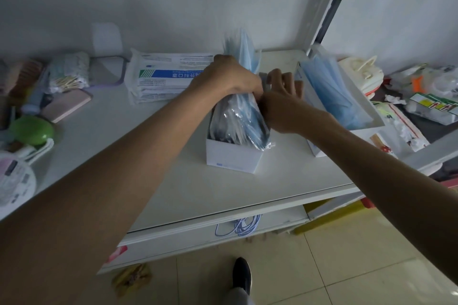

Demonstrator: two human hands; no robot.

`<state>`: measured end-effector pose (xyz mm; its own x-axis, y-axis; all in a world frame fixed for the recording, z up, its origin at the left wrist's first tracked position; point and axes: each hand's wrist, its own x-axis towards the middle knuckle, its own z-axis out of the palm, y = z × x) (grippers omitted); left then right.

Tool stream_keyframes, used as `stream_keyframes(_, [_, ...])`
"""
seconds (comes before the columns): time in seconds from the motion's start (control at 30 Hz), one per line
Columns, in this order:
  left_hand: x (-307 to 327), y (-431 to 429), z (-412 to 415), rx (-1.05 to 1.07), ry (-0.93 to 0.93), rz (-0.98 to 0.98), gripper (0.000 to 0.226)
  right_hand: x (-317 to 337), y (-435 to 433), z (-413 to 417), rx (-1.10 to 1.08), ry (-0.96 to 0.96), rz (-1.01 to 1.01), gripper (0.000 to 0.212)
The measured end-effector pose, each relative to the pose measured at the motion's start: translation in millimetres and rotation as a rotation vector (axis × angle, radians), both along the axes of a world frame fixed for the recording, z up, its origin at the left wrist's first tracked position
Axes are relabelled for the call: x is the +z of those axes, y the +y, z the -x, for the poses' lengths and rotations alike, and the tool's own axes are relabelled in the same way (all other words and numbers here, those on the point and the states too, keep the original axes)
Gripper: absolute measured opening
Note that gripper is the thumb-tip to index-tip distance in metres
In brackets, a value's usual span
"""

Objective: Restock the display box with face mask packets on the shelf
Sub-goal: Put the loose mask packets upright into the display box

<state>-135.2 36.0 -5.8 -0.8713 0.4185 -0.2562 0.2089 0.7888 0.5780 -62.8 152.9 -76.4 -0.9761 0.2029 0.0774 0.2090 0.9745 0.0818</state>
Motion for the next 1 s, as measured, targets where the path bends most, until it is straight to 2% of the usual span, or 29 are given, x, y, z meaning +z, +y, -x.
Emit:
stream_keyframes(0.07, [-3.4,3.3,-0.7,0.018,0.028,-0.004,0.087,14.0,-9.0,-5.1,0.032,0.107,0.025,0.029])
stream_keyframes(0.1, [-4.3,5.0,-0.5,0.024,0.057,0.004,0.087,23.4,-11.2,-8.1,0.014,0.109,0.161,0.029])
stream_keyframes(0.17, [-3.3,7.8,0.9,0.012,0.086,0.032,0.086,42.1,-13.7,-18.2,-0.010,-0.066,0.475,0.027])
stream_keyframes(0.2, [-2.4,8.2,0.9,0.003,0.084,0.045,0.085,47.1,-14.8,-24.1,0.007,-0.184,0.534,0.025])
stream_keyframes(0.27, [-2.3,8.5,0.8,-0.007,0.080,0.077,0.083,48.4,-21.1,-36.7,0.083,-0.320,0.448,0.033])
stream_keyframes(0.3, [-3.9,8.7,0.6,-0.014,0.084,0.097,0.083,45.8,-25.2,-41.3,0.112,-0.314,0.382,0.038])
stream_keyframes(0.37, [-8.3,9.3,-0.1,-0.040,0.099,0.121,0.082,36.4,-29.5,-42.1,0.157,-0.201,0.293,0.040])
stream_keyframes(0.47, [-10.4,9.6,-4.4,-0.042,0.152,0.140,0.079,29.3,-25.6,-34.4,0.078,-0.091,0.296,0.031])
stream_keyframes(0.5, [-10.3,10.1,-7.4,-0.037,0.157,0.146,0.079,29.1,-25.9,-33.5,0.039,-0.113,0.296,0.033])
stream_keyframes(0.57, [-13.8,14.3,-10.5,-0.042,0.136,0.165,0.080,25.3,-28.4,-30.4,0.067,-0.193,0.251,0.014])
stream_keyframes(0.6, [-15.7,16.4,-10.7,-0.043,0.113,0.168,0.079,25.8,-31.6,-28.8,0.107,-0.271,0.239,0.014])
stream_keyframes(0.67, [-14.8,18.7,-13.6,-0.033,0.057,0.160,0.075,35.0,-35.4,-29.6,0.104,-0.442,0.329,0.035])
stream_keyframes(0.73, [-11.6,20.0,-19.7,-0.069,-0.004,0.125,0.076,50.2,-31.3,-32.3,0.059,-0.510,0.494,0.044])
stream_keyframes(0.8, [-12.3,18.4,-21.8,-0.118,-0.217,0.027,0.085,60.9,-23.6,-34.9,0.027,-0.454,0.614,0.041])
stream_keyframes(0.87, [-21.9,19.4,-9.0,-0.131,-0.432,-0.164,0.093,60.6,-17.9,-36.1,-0.045,-0.270,0.780,0.027])
stream_keyframes(0.9, [-34.4,20.9,4.3,-0.077,-0.467,-0.272,0.094,61.9,-24.0,-37.5,-0.102,-0.155,0.880,0.017])
stream_keyframes(0.97, [-32.0,2.6,3.2,0.019,-0.391,-0.405,0.077,54.5,-31.0,-34.2,-0.135,-0.006,0.946,0.025])
stream_keyframes(1.0, [-27.9,-11.0,-4.0,0.027,-0.251,-0.402,0.058,46.7,-29.5,-31.3,-0.132,0.033,0.919,0.028])
